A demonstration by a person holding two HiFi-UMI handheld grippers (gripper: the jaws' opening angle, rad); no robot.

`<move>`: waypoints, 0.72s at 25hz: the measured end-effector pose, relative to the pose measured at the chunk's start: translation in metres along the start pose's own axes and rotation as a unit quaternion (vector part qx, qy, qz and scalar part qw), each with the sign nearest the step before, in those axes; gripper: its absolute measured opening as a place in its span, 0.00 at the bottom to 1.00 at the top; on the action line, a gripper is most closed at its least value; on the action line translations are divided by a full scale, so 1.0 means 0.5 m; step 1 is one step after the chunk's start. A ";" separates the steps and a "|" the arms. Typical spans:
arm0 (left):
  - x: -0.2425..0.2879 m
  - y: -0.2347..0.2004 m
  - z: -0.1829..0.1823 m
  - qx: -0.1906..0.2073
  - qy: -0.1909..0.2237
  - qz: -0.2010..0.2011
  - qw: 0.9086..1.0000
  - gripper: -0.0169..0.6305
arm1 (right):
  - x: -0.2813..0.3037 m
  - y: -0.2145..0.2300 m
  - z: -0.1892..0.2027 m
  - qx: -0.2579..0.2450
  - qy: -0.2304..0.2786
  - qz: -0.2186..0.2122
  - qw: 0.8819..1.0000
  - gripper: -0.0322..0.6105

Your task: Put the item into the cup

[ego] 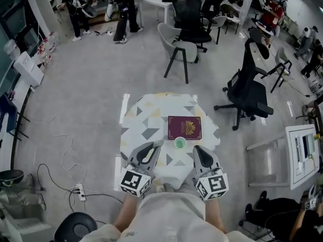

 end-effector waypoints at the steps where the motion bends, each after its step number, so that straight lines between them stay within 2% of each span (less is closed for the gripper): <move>1: 0.009 -0.002 -0.004 0.002 0.000 -0.003 1.000 0.12 | 0.009 0.008 0.000 0.001 0.001 -0.004 1.000 0.06; 9: 0.093 -0.011 -0.017 0.007 -0.004 -0.019 1.000 0.12 | 0.070 0.079 -0.001 0.008 0.001 -0.025 1.000 0.06; 18: 0.177 -0.021 0.003 0.004 -0.032 -0.028 0.999 0.12 | 0.124 0.148 0.025 0.027 -0.019 -0.037 0.999 0.06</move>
Point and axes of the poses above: the fingertips, and each gripper's own axes: x forward along the fingers, y to its right, z out of its underside, the point moved 10 cm from there along -x, backward along the fingers, and after that the axes turned 3 degrees about -x, right-handed, at the moved point
